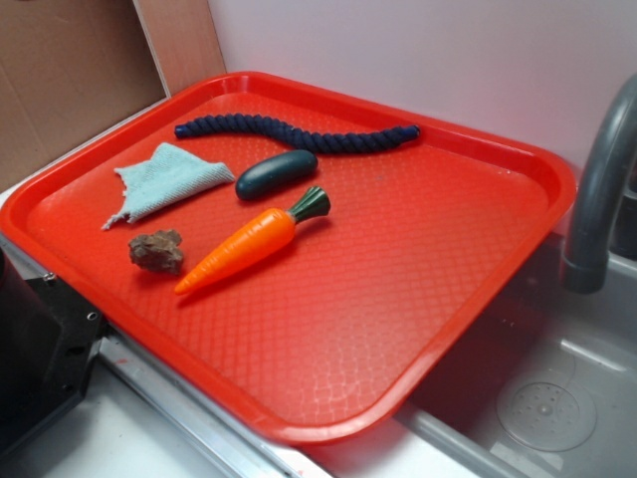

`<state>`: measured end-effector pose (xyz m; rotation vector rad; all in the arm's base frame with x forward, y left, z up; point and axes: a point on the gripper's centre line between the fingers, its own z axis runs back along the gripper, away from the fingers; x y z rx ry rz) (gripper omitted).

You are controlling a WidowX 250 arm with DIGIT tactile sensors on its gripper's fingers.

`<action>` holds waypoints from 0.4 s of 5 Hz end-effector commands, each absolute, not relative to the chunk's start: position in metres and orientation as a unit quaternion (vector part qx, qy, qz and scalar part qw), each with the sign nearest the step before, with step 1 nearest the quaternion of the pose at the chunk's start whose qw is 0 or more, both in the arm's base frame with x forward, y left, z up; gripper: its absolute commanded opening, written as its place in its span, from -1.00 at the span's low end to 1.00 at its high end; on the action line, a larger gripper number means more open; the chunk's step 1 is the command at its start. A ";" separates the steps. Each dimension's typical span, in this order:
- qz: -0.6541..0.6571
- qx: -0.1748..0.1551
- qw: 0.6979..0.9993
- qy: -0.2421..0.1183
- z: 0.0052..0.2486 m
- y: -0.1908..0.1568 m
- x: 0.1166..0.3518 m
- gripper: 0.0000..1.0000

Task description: Grab the plastic pickle.

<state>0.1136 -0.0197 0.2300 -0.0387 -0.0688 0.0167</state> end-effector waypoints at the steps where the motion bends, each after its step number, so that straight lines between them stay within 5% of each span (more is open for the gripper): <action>1: 0.001 -0.019 0.998 -0.059 0.199 -0.006 0.140 1.00; 2: 0.018 -0.013 0.998 -0.063 0.171 0.004 0.156 1.00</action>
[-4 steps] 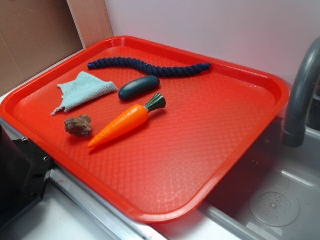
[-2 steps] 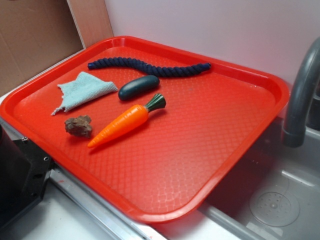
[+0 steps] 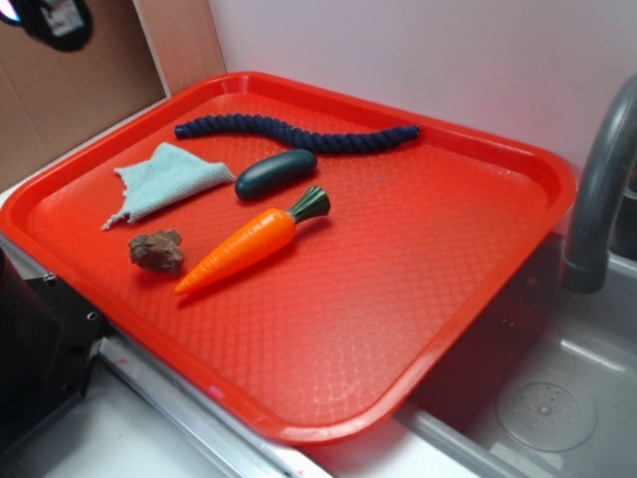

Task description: Grab the plastic pickle.

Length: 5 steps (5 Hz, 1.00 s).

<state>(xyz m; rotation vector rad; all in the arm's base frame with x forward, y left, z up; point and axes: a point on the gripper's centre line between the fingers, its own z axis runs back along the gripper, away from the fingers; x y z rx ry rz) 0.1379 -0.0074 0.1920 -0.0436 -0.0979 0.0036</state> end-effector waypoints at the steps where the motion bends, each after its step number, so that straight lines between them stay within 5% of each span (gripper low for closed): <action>1: 0.011 -0.001 0.997 -0.080 0.143 0.008 0.176 1.00; 5: -0.078 -0.025 0.992 -0.099 0.036 0.001 0.252 1.00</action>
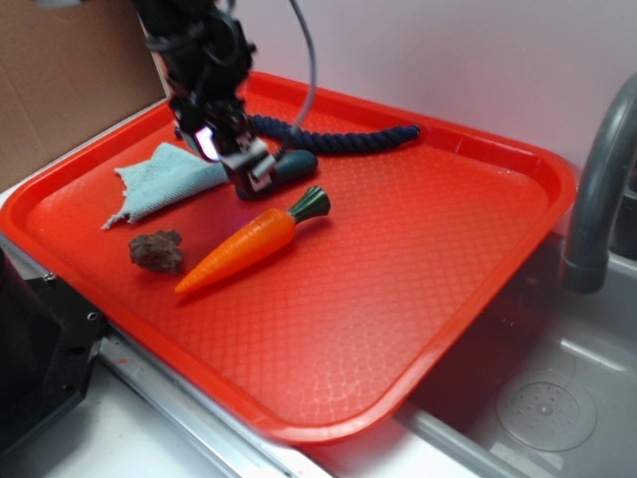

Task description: Grab the plastic pickle.

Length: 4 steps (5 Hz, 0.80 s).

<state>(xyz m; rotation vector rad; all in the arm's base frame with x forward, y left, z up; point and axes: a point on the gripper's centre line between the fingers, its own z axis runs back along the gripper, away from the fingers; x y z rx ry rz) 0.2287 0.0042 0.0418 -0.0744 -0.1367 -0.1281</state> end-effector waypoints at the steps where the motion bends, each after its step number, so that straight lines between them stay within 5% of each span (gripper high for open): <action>1: -0.080 -0.010 0.992 -0.094 0.018 0.000 0.262 1.00; 2: -0.077 -0.009 0.993 -0.093 0.012 0.002 0.268 -1.00; 4: -0.062 0.002 0.998 -0.020 0.019 0.008 0.263 -1.00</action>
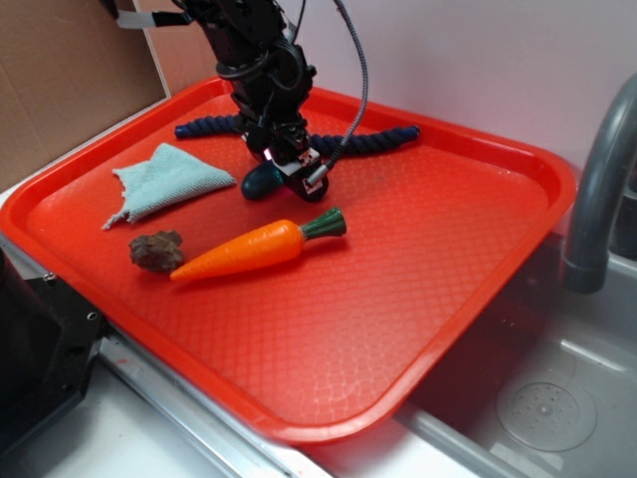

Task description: Grab the plastic pickle.

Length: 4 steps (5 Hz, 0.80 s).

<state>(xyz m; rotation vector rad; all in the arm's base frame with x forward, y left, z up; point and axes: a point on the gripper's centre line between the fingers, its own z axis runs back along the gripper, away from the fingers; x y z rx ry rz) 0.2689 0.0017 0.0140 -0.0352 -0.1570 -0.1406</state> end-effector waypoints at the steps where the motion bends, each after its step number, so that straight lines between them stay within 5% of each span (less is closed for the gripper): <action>1: -0.058 0.021 0.998 0.013 0.050 0.005 0.254 -1.00; 4: -0.018 -0.036 0.999 -0.002 0.170 -0.008 0.196 -1.00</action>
